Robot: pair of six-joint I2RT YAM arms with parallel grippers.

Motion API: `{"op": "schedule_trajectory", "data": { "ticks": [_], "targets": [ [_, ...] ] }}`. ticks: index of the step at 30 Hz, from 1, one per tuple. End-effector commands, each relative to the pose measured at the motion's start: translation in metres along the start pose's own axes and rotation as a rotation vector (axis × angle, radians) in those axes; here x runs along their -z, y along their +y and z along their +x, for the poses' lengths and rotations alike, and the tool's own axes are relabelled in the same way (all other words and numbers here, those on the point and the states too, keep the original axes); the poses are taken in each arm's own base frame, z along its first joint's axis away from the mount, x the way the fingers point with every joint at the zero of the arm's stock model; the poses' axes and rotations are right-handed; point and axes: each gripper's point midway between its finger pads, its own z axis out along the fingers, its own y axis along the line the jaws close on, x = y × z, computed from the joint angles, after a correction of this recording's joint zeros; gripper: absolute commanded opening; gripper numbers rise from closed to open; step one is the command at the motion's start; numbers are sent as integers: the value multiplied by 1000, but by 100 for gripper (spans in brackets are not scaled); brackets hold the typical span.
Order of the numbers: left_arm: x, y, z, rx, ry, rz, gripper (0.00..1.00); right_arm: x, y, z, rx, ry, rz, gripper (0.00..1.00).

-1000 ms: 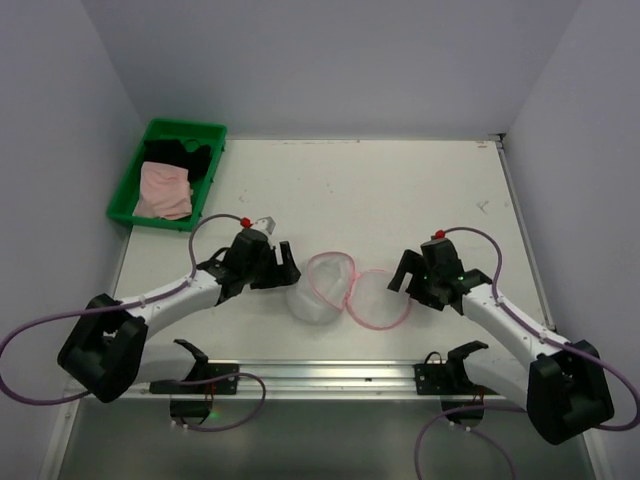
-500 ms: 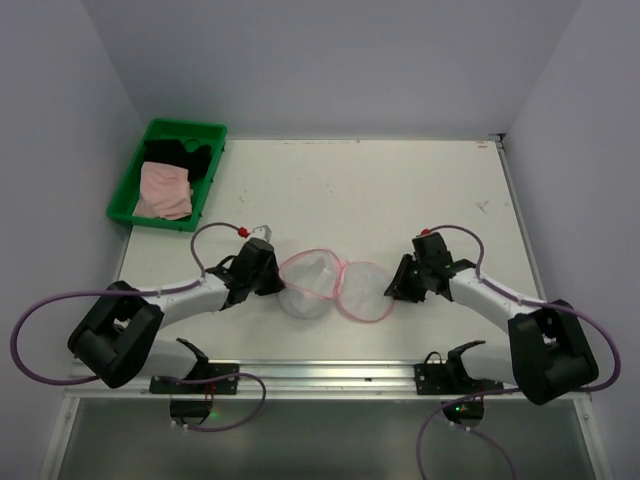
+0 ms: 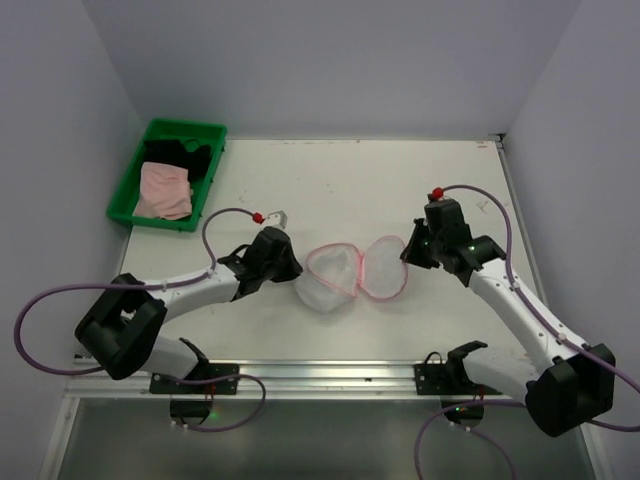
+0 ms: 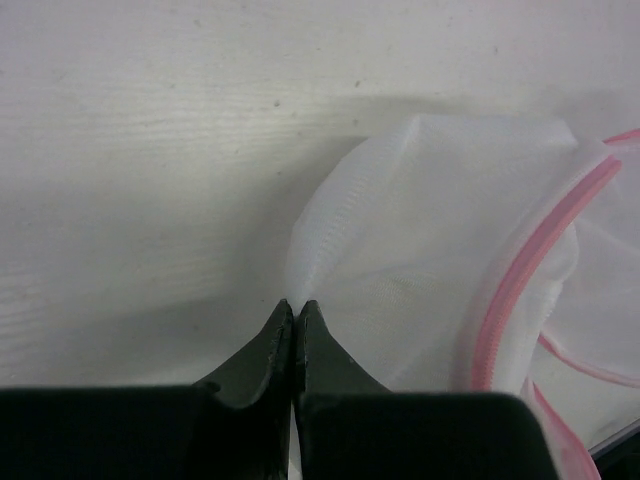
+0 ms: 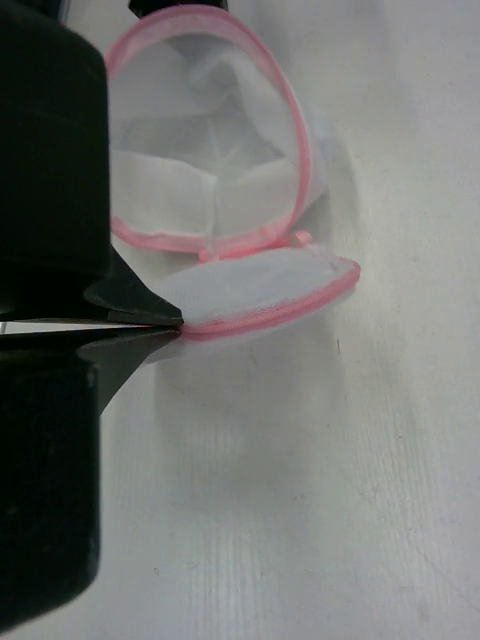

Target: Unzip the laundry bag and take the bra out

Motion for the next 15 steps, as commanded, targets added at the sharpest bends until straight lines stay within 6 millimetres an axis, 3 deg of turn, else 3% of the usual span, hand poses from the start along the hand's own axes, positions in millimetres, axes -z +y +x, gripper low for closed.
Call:
{"op": "schedule_trajectory", "data": {
  "ticks": [1,2,6,9,13,15],
  "targets": [
    [-12,-33,-13,0,-44,38,0,20,10,-1,88,31,-13,0],
    [-13,-48,-21,7,-60,67,0,23,14,-1,98,35,-24,0],
    [-25,-85,-11,-14,-46,122,0,35,53,1,161,56,-126,0],
    [-38,-99,1,-20,-13,140,0,34,82,9,197,99,-197,0],
    [-51,-98,18,5,27,150,0,16,109,23,210,159,-271,0],
    [-52,-98,20,22,23,165,0,-3,117,30,192,184,-305,0]
  ]
}}
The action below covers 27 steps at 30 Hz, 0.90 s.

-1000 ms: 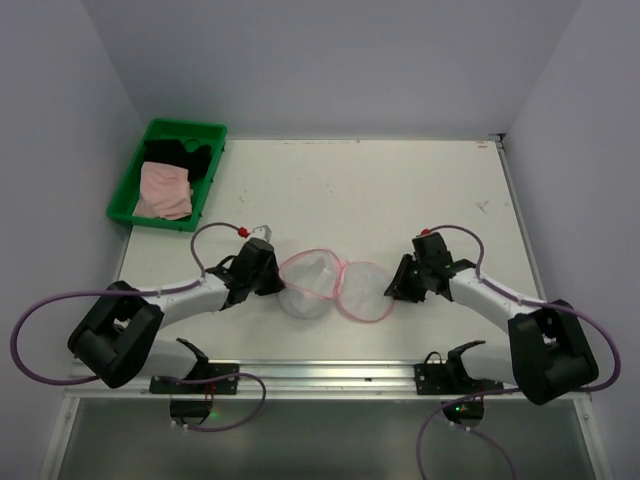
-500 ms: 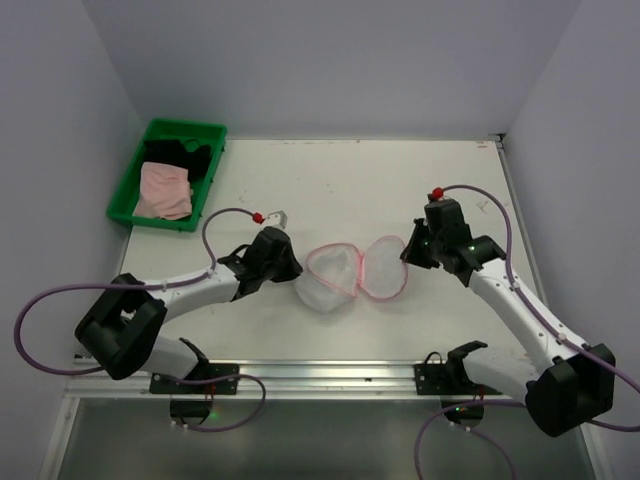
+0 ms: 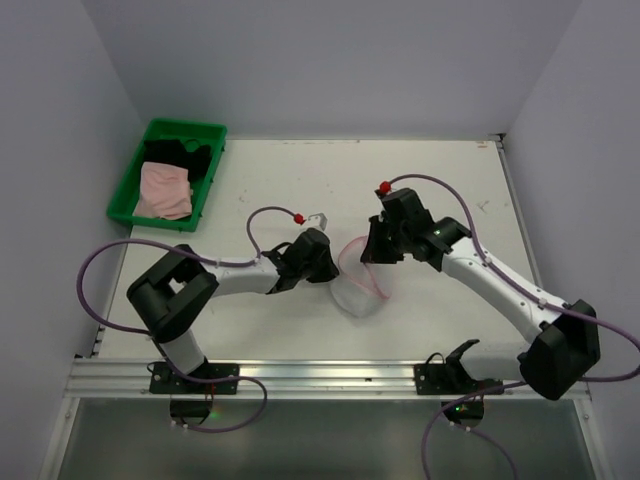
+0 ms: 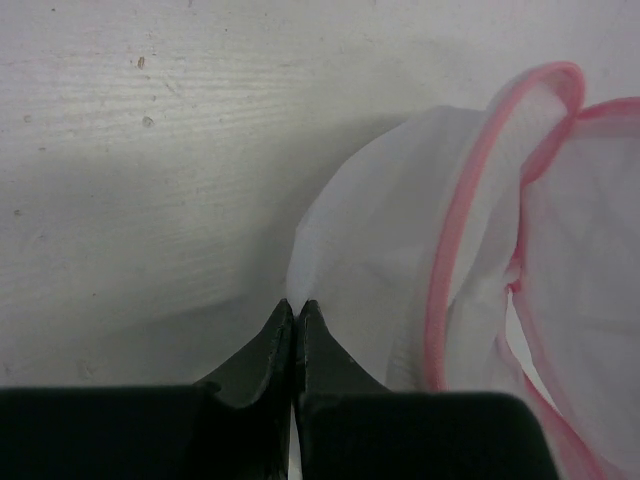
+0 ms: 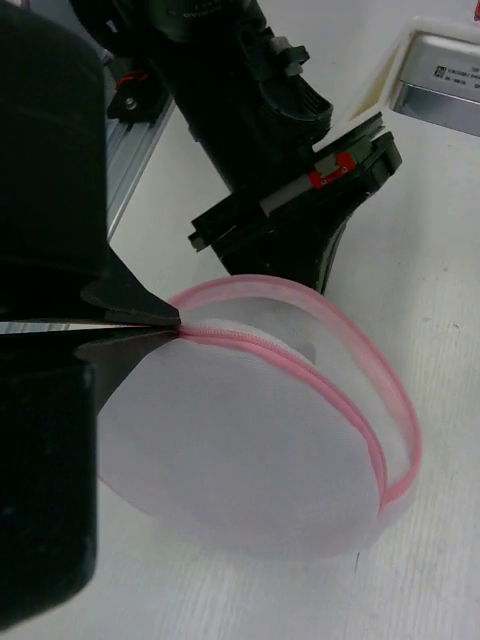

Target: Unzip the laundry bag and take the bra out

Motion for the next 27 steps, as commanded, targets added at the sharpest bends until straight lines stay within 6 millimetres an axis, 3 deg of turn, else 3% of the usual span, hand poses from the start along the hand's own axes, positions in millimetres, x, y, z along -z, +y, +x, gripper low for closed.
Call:
{"op": "schedule_trajectory", "data": {
  "ticks": [1,6,8,20,27],
  "targets": [
    [-4,-11,-5,54,-42,59,0,-22,26,-2,-18,19,-133,0],
    [-6,2,3,69,-44,36,0,-59,36,7,-43,60,-193,0],
    [-7,10,7,72,-46,21,0,-66,46,10,-41,79,-253,0],
    [3,46,18,112,-80,-57,1,-120,41,56,-134,190,-346,0],
    [20,88,27,161,-88,-144,26,-135,34,75,-189,255,-347,0]
  ]
}}
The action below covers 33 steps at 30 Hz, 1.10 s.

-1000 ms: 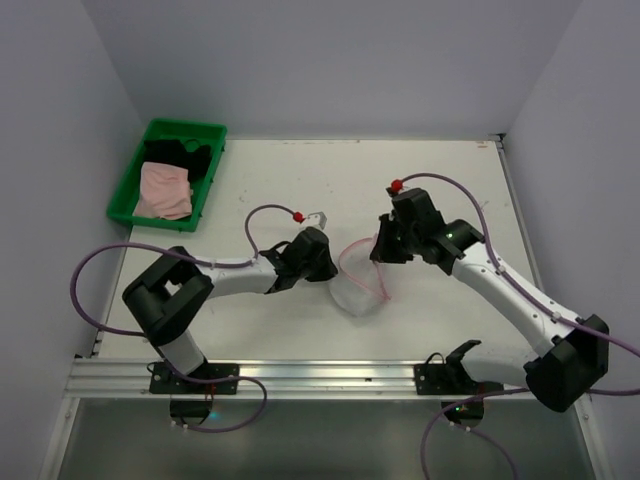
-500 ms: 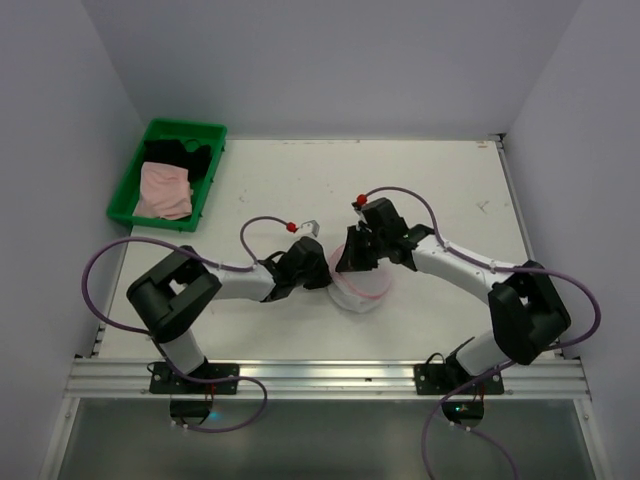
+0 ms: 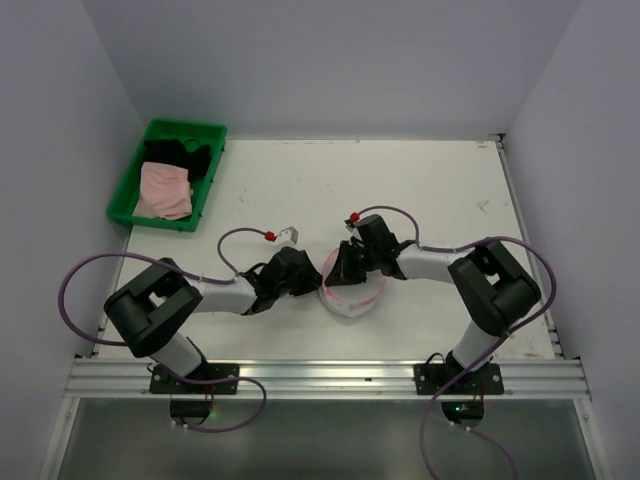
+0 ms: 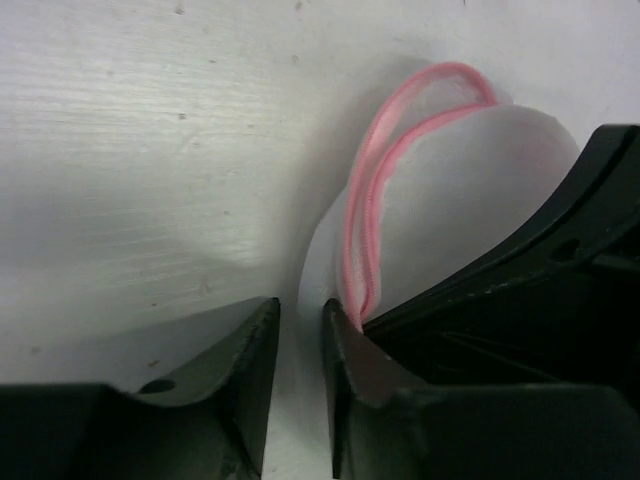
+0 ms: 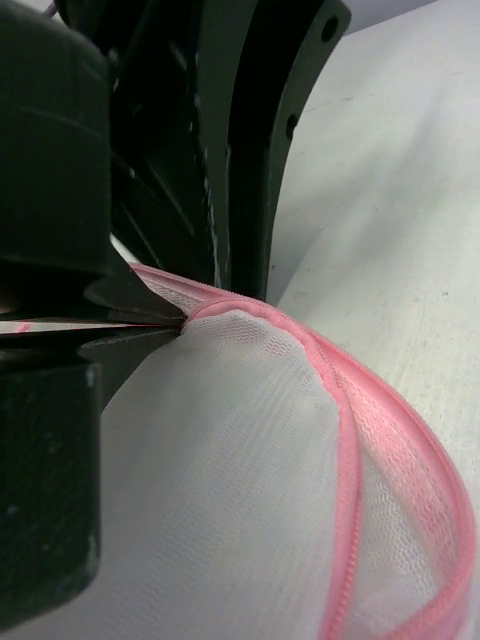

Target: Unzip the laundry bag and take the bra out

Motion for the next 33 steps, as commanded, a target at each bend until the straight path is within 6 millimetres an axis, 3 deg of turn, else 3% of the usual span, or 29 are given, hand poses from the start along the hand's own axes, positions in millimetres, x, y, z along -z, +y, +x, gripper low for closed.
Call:
{"op": "schedule_trajectory", "data": {
  "ticks": [1,8,14,17,18,19,24,27,33],
  "targets": [
    [10,52,1,10,-28,-157,33,-7,2,7,-22,26,-38,0],
    [32,89,-2,25,-36,-245,52,-15,-8,12,-27,53,-20,0],
    [63,91,-41,5,-143,-265,84,-3,4,3,28,19,-26,2],
    [81,83,-65,-35,-202,-282,94,15,15,-7,83,-26,8,15],
    [86,81,-73,-44,-227,-288,97,19,17,-13,98,-53,31,28],
    [93,69,-86,-55,-259,-266,98,24,19,-15,111,-66,44,34],
    [113,51,-109,-83,-310,-241,100,58,37,-33,182,-134,121,67],
    [118,42,-117,-98,-320,-226,100,71,41,-41,209,-159,169,80],
    [125,24,-138,-127,-333,-189,100,97,50,-63,277,-232,242,95]
  ]
}}
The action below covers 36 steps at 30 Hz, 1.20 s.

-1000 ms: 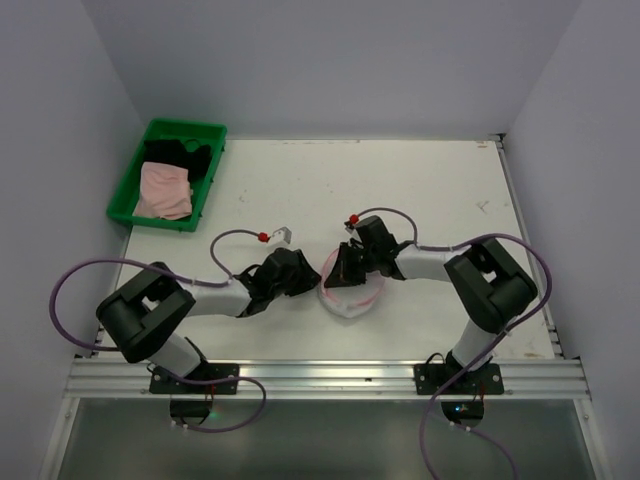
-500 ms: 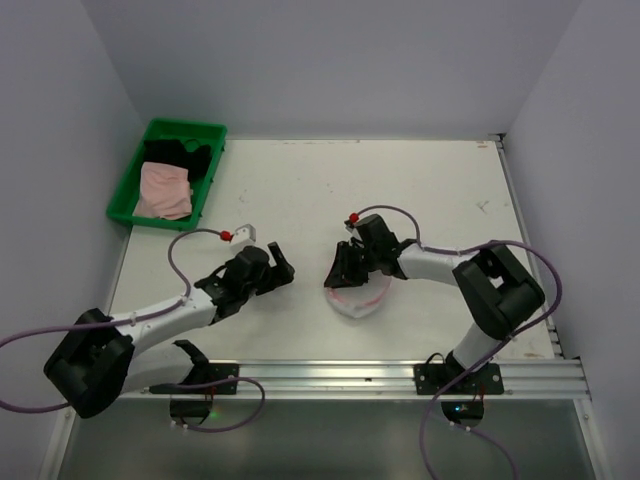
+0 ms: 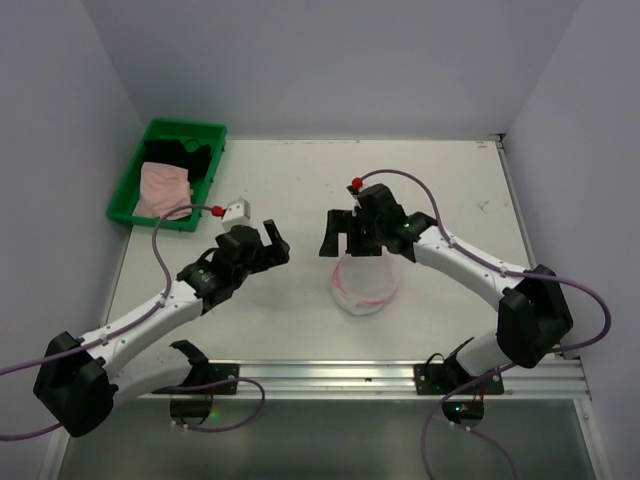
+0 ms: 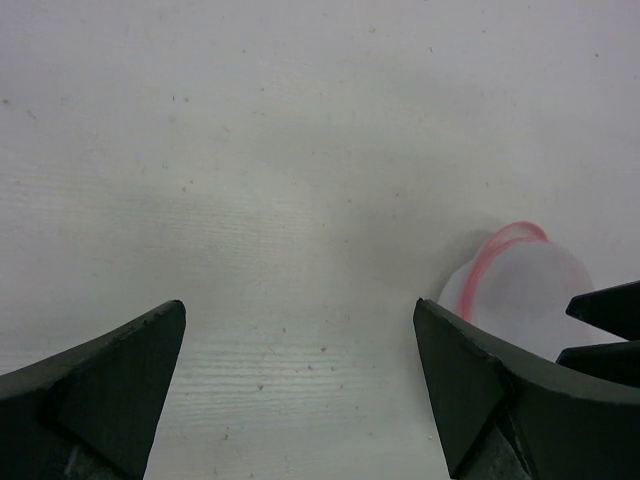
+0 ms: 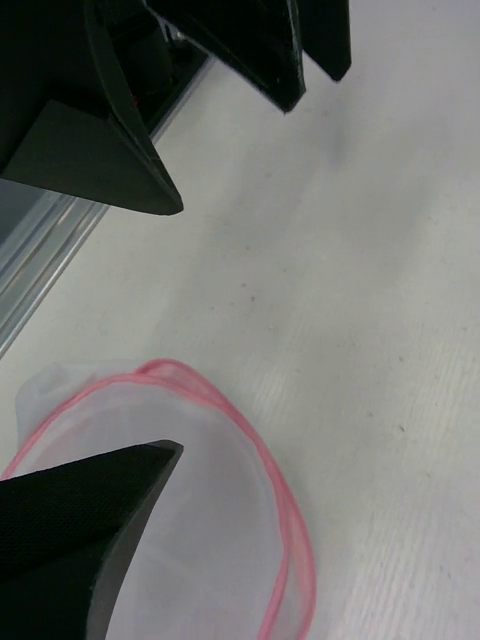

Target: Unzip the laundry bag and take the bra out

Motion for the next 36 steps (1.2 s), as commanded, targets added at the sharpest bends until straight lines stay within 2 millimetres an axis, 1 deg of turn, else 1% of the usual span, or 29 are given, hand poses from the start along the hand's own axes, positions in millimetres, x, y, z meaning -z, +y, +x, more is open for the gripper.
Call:
{"op": "schedule_trajectory", "data": {
  "ticks": [1,2,3,4,5,6,7,8,9,10,11,12,13,14,15,16,17,18,20,21,23,24,25,26,27,28,31,33,36],
  "targets": [
    [3,-7,-38,-28,-60,8,100,23,-8,-23,81,-72,101,97],
    [2,-7,-43,-27,-60,11,100,29,-14,-39,96,-119,137,98],
    [0,-9,-45,-29,-41,29,100,33,-18,-48,92,-143,157,99],
    [-1,-5,-60,-27,-58,18,100,40,-21,-56,88,-166,168,99],
    [-1,-2,-67,-25,-60,14,100,50,-34,-73,63,-207,190,99],
    [1,-2,-73,-25,-60,26,100,57,-40,-81,43,-231,195,99],
    [3,7,-89,-20,-84,4,100,73,-43,-90,25,-276,187,99],
    [6,11,-97,-16,-97,0,100,87,-62,-101,-15,-315,213,99],
    [13,12,-107,-11,-117,10,100,100,-70,-107,-28,-356,234,99],
    [20,23,-120,-5,-143,-15,100,114,-76,-112,-33,-395,251,99],
    [25,28,-129,0,-162,-23,100,141,-83,-117,-39,-459,267,99],
    [37,29,-139,3,-194,-12,100,158,-90,-121,-48,-506,300,99],
    [47,40,-149,4,-216,-42,100,174,-97,-123,-57,-550,336,99],
    [55,44,-155,5,-232,-51,100,204,-99,-121,-62,-618,358,99],
    [69,44,-163,2,-268,-46,100,220,-100,-120,-61,-658,379,99],
    [81,47,-170,-18,-282,-61,100,241,-108,-119,-72,-715,445,99],
    [91,47,-174,-29,-302,-63,100,257,-108,-113,-68,-742,474,99],
    [109,47,-183,-43,-348,-67,100,285,-100,-107,-55,-821,474,99],
    [134,48,-191,-86,-392,-86,100,316,-102,-95,-52,-898,523,99],
    [158,48,-202,-91,-460,-92,100,341,-94,-85,-48,-976,505,99],
    [181,52,-206,-128,-509,-107,100,360,-87,-71,-57,-1046,469,99],
    [207,51,-214,-131,-579,-106,100,369,-82,-64,-51,-1077,442,99],
    [220,52,-216,-157,-605,-112,100,387,-73,-52,-37,-1143,400,99],
    [233,53,-219,-163,-635,-116,100,391,-71,-46,-22,-1166,388,99],
    [257,52,-226,-160,-697,-114,100,398,-69,-40,-7,-1189,378,99],
    [268,54,-225,-167,-711,-124,100,410,-66,-29,10,-1236,363,99],
    [299,63,-225,-142,-761,-159,100,424,-66,-14,57,-1277,380,99],
    [309,71,-223,-116,-786,-188,100,433,-66,-2,94,-1312,386,99],
    [307,83,-212,-89,-781,-214,100,436,-70,9,113,-1337,395,99]
  ]
}}
